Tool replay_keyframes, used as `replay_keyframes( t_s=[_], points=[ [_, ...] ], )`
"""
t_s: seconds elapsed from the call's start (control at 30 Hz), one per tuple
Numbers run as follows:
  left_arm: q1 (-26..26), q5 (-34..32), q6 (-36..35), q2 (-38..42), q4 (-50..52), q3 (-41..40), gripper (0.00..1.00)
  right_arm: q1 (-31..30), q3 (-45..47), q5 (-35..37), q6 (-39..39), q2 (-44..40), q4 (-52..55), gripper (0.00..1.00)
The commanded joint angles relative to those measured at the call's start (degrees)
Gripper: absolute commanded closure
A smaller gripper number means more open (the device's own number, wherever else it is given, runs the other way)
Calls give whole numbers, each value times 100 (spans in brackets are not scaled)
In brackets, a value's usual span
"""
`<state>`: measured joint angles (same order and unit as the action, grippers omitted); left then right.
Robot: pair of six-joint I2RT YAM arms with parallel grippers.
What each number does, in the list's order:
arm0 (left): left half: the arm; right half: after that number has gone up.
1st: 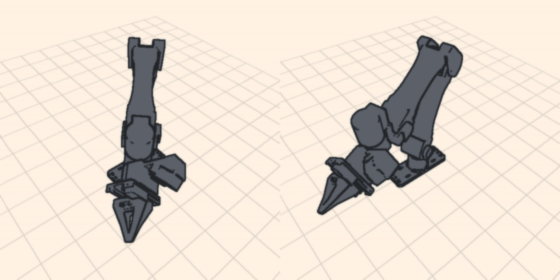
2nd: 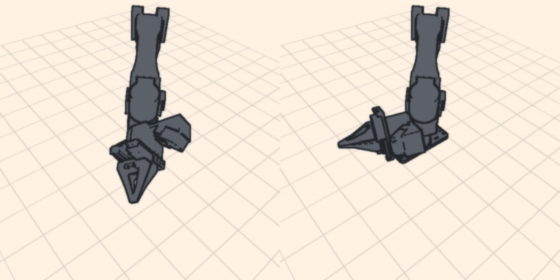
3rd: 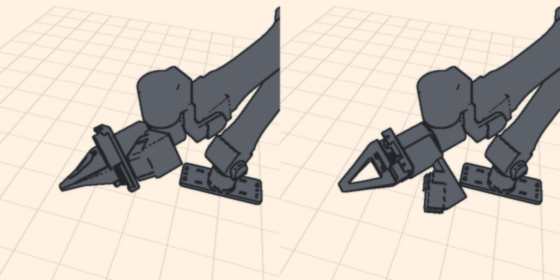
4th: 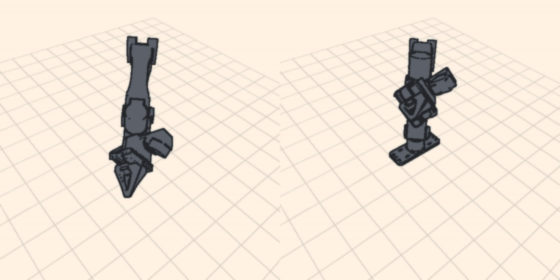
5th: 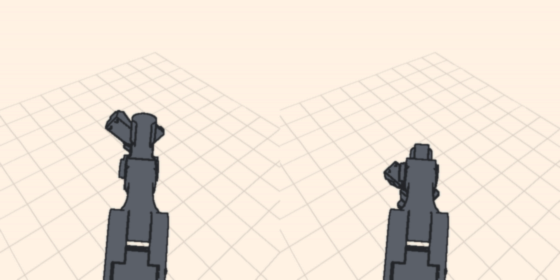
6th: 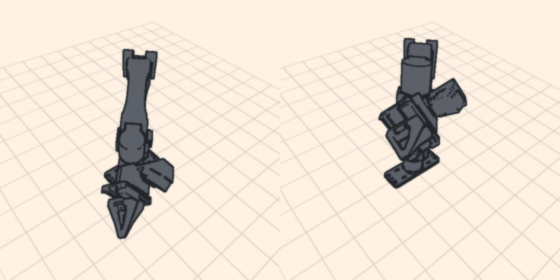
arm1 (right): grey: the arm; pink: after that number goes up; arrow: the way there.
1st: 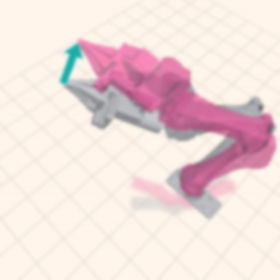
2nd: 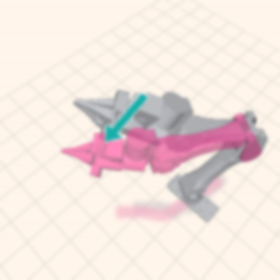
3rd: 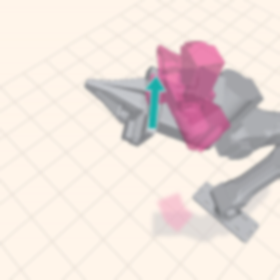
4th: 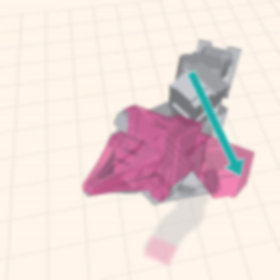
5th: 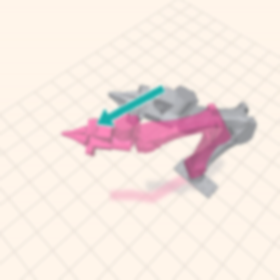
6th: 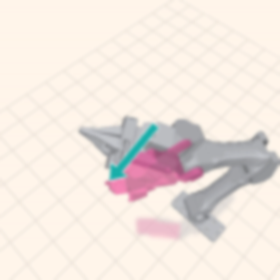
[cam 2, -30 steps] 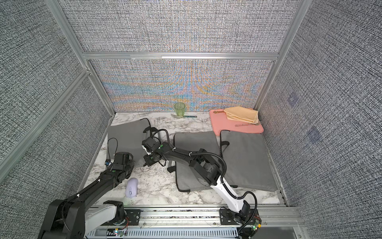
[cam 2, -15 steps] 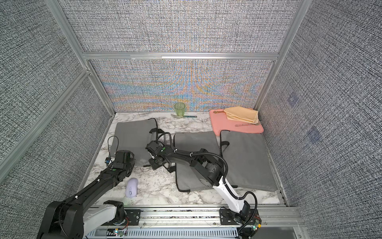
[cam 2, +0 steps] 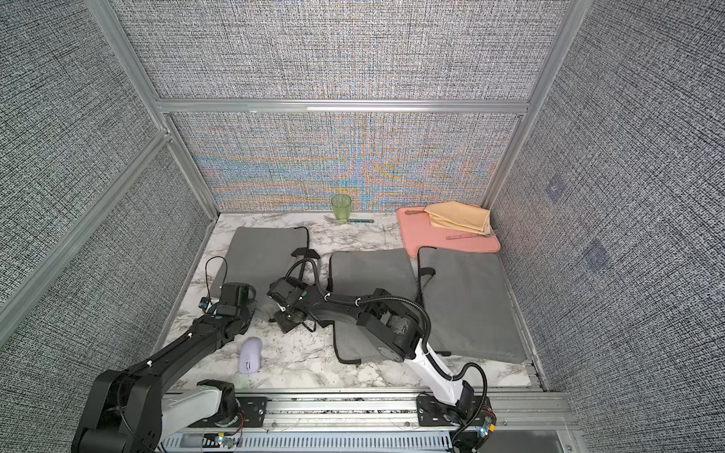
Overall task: Put the mouse into the laptop bag
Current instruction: Unzip the zipper on the zippered laptop bag.
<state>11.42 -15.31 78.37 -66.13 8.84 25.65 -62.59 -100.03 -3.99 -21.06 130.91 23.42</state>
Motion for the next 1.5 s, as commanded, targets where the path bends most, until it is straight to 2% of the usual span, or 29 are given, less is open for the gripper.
replay_keyframes(
  t_s=[0.0,0.17,0.23,0.27,0.33,0.47,0.6,0.73,0.8,0.87,0.93,1.0,1.17,1.27,1.47],
  points=[
    [12,230,-14,6,-427,80,100,-57,155,-503,30,-140,-56,100],
    [17,280,-58,-32,-232,142,100,236,579,-249,-37,-447,-39,100],
    [13,266,-49,79,-179,48,47,460,666,-316,-64,-508,-104,100],
    [6,173,-16,167,-173,-30,29,583,669,-305,-61,-514,-107,100],
    [9,-132,-145,356,-218,-216,16,817,581,-277,-48,-446,-46,100],
    [-231,-284,-788,773,-92,-335,7,1306,422,-328,-83,-283,18,100],
    [-760,208,-1460,562,-19,-85,4,1594,167,-329,-53,-171,174,100],
    [-1100,651,-1832,-335,-813,-42,7,1616,74,-321,-25,-163,299,100],
    [-1116,714,-1810,-814,-1142,18,16,1597,54,-332,-65,-135,399,100],
    [-1116,1019,-1664,-1266,-1226,186,39,1551,109,-287,-68,-150,451,100],
    [-1107,1390,-1595,-1629,-966,517,76,1468,165,-126,-17,-194,537,100],
    [-1097,1552,-1465,-1923,-963,632,100,1339,234,-29,107,-243,600,100],
    [-1098,1394,-1224,-1946,-946,514,100,960,470,431,514,-427,732,100],
    [-1090,1411,-1127,-1736,-996,349,100,857,426,116,398,-415,606,100],
    [-1089,1413,-1045,-1207,-888,97,100,577,-766,-167,-112,351,723,100]
  ],
)
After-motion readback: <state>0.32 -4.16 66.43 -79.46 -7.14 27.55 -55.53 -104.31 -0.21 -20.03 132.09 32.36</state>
